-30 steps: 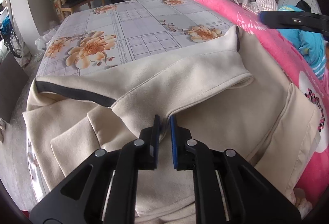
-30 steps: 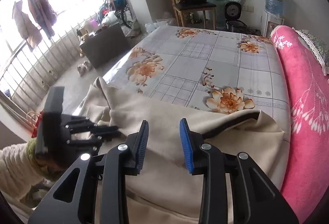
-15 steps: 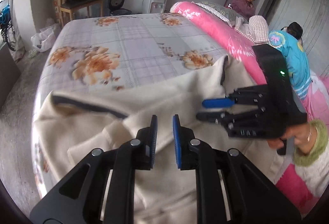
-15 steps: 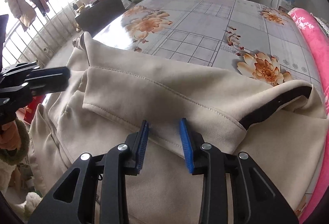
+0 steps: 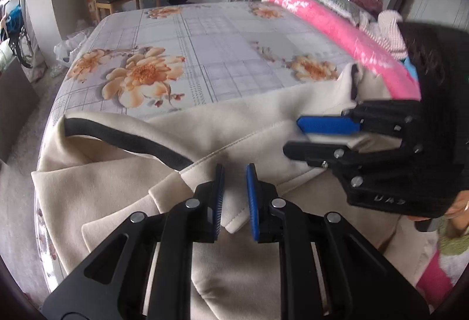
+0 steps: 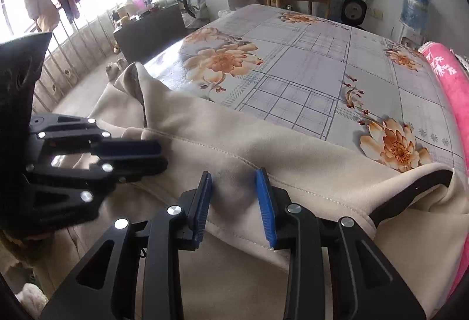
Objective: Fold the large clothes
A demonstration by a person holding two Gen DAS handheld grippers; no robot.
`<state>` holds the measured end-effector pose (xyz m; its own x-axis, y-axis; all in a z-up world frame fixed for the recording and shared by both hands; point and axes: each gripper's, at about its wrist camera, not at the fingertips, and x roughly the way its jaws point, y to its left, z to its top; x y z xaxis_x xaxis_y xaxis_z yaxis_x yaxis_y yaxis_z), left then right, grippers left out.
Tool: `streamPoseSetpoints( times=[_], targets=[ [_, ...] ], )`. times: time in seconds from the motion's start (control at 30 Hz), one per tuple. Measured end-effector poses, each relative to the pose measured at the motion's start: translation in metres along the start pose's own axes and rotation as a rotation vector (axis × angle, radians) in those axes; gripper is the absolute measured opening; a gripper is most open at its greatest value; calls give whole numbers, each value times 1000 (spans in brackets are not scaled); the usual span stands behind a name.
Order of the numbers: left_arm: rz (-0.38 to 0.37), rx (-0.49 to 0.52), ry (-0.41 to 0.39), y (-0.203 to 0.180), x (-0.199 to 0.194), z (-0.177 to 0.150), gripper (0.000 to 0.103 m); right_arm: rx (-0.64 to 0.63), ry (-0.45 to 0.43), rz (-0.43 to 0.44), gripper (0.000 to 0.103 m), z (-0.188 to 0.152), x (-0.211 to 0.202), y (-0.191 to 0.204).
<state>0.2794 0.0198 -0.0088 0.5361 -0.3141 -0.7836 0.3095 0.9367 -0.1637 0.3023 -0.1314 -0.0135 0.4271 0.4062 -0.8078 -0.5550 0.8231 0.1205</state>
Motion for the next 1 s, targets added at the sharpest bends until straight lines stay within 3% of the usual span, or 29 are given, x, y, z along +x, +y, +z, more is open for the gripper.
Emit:
streamPoseSetpoints(
  times=[0.1,0.23,0.3,0.37,0.53,0.63,0.77,0.87,0.9,1.0],
  targets=[
    [-5,9,-33,-1,-6,5,16,-29,37,-35,31,-3,-7,1],
    [8,-6,45,0,18,1,16,-39,-1,-140,31,-9,-22,-9],
    [25,24,18,-5,16,-3,17,-15,45,-140,31,-16,-11,-25],
    [25,19,20,-6,16,-4,17,-3,30,-110,31,-21,-14,-32],
    [-4,-18,36,-1,11,-7,20,44,-36,-167,33,-26,-43,-34],
    [-2,-35,47,-2,8,-10,21,73,16,-192,33,-41,-28,-43],
    [27,-57,66,-3,-11,-7,28,98,3,-250,33,-40,-51,-37],
    [47,-71,34,-2,-48,-15,39,109,-69,-257,44,-46,-92,-20],
    [50,-88,22,0,-64,-22,43,118,-88,-256,55,-50,-103,-15],
    [46,-145,-19,10,-108,-56,57,149,-132,-190,69,-73,-132,4]
  ],
)
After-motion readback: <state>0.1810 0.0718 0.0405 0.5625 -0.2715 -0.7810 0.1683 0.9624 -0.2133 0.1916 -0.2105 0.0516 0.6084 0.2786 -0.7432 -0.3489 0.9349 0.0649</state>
